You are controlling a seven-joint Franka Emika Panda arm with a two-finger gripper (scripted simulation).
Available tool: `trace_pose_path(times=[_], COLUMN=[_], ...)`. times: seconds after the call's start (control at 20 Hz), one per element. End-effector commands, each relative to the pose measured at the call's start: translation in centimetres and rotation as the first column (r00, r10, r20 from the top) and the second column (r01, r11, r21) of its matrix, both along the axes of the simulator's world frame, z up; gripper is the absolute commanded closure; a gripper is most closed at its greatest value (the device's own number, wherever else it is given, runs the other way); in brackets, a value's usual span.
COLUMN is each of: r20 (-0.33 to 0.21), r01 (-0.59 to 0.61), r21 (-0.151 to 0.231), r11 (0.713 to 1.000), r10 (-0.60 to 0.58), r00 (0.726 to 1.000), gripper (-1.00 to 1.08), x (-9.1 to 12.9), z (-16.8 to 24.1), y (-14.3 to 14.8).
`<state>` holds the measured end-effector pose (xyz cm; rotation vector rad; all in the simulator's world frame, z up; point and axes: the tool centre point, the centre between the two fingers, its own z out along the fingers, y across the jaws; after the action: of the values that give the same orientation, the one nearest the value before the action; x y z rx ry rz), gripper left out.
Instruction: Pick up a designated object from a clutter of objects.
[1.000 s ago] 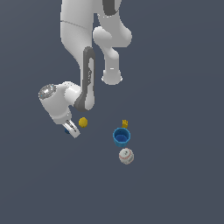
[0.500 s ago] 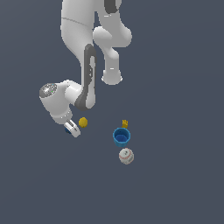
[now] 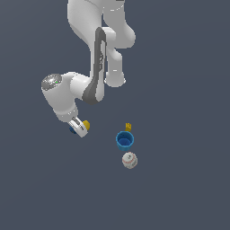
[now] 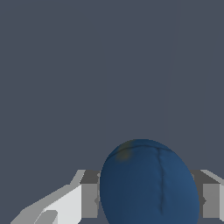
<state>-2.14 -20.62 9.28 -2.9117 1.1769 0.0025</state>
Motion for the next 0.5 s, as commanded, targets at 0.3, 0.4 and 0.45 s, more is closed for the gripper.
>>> trace_pose_path(times=[0.3,0.4,0.45], r20=[0.001,0.001,0.001], r01=[0.001,0.001,0.001], r21=[-0.003,-0.004,-0.004], r11=[1.000,1.000,1.000], r10=[-0.001,-0.001,-0.001], r00=[1.000,1.000,1.000], gripper=[1.08,1.08,1.08], x=[1.3,1.6,1.8], z=[8.4,10.6,11.7], y=[5.3,6.6,7.3])
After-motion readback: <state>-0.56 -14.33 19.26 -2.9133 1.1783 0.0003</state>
